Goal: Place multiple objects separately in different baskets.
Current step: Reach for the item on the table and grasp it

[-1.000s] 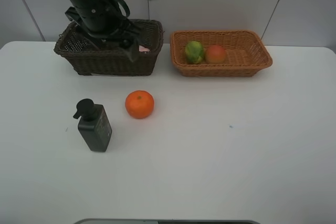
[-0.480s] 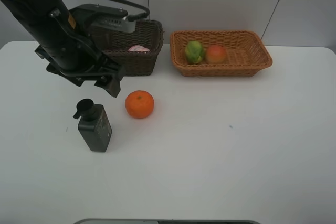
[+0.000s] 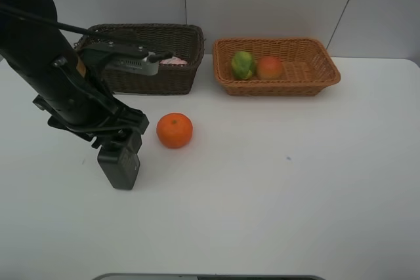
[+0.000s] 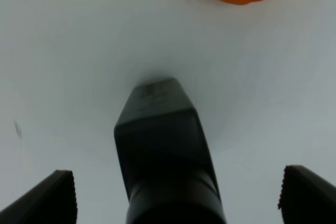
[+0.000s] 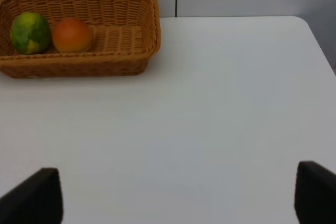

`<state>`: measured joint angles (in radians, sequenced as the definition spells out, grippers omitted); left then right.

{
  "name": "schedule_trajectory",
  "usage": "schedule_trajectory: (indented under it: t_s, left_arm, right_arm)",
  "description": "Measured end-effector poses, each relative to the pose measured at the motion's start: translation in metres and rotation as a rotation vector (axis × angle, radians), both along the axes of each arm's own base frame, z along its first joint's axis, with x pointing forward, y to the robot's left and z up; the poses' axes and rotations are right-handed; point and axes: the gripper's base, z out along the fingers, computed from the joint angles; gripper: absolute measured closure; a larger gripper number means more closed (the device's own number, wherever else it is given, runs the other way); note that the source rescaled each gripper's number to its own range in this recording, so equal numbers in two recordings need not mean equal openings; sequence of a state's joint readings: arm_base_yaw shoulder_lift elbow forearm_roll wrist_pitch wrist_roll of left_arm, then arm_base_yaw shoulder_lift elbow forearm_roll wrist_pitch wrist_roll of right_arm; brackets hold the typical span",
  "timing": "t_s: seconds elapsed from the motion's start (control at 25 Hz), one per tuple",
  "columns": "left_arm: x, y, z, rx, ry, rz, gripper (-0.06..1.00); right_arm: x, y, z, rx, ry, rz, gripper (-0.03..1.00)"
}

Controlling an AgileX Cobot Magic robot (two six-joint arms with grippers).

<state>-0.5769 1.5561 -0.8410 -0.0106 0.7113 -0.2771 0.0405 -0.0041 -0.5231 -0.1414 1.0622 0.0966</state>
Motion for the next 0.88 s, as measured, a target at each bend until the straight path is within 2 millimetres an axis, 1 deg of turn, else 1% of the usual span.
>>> schedule_trajectory:
  t_s: [0.2, 0.44, 0.72, 0.8, 0.88]
  left_arm:
    - [-0.004, 0.003, -0.011, -0.019, -0.022, 0.02, -0.05]
    - [-0.002, 0.006, -0.015, -0.032, -0.034, 0.05, -0.05]
    - [-0.002, 0.006, -0.024, -0.013, -0.005, 0.052, -0.05]
    - [-0.002, 0.006, -0.024, -0.012, -0.004, 0.052, -0.01]
    - [-0.002, 0.006, -0.025, -0.012, -0.003, 0.052, 0.11]
  right_arm:
    - [0.0, 0.0, 0.0, 0.0, 0.0, 0.0, 0.09]
    - [0.0, 0.0, 0.0, 0.0, 0.0, 0.0, 0.09]
    - [0.0, 0.0, 0.0, 0.0, 0.0, 0.0, 0.09]
    - [0.0, 0.0, 0.0, 0.0, 0.0, 0.0, 0.09]
    - [0.0, 0.0, 0.0, 0.0, 0.0, 0.0, 0.09]
